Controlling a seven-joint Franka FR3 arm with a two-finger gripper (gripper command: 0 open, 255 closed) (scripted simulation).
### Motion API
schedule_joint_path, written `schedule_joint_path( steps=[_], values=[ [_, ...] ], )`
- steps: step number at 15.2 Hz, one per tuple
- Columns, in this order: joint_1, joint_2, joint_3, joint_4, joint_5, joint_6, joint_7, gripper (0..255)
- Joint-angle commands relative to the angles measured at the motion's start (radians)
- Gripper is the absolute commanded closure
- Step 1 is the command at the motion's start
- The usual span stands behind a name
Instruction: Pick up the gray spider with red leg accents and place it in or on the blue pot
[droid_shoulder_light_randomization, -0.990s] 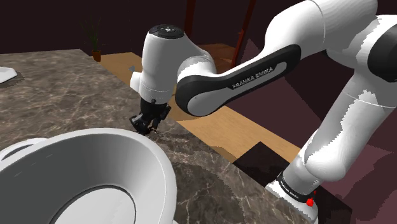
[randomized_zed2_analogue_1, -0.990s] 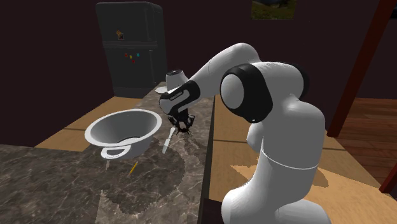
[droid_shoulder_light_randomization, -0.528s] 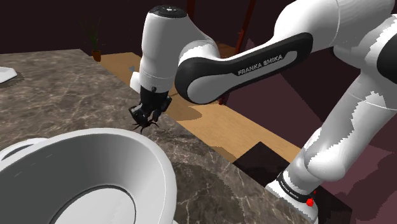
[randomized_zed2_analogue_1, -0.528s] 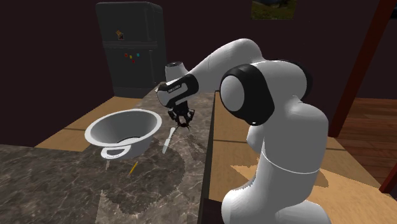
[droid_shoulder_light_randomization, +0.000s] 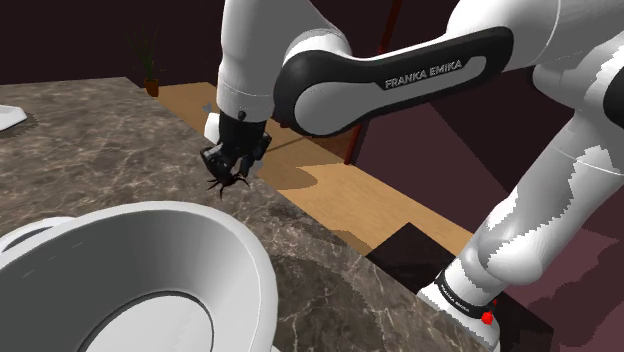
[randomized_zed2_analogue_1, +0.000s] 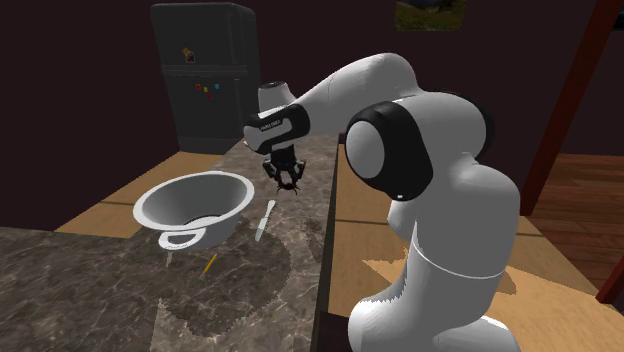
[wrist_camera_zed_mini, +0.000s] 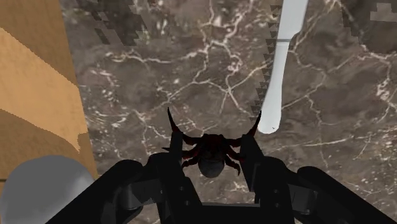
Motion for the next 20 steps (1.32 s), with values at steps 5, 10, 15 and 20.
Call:
schedule_joint_path(
  steps=[5, 10, 15, 20],
  values=[
    [-0.001, -0.019, -0.001, 0.067, 0.023, -0.078, -0.025, 255],
    [-0.002, -0.025, -0.001, 0.128, 0.033, -0.143, -0.039, 255],
    [-0.001, -0.024, 0.0, 0.195, 0.036, -0.209, -0.048, 255],
    [0.002, -0.015, 0.003, 0.271, 0.033, -0.278, -0.054, 255]
  ],
)
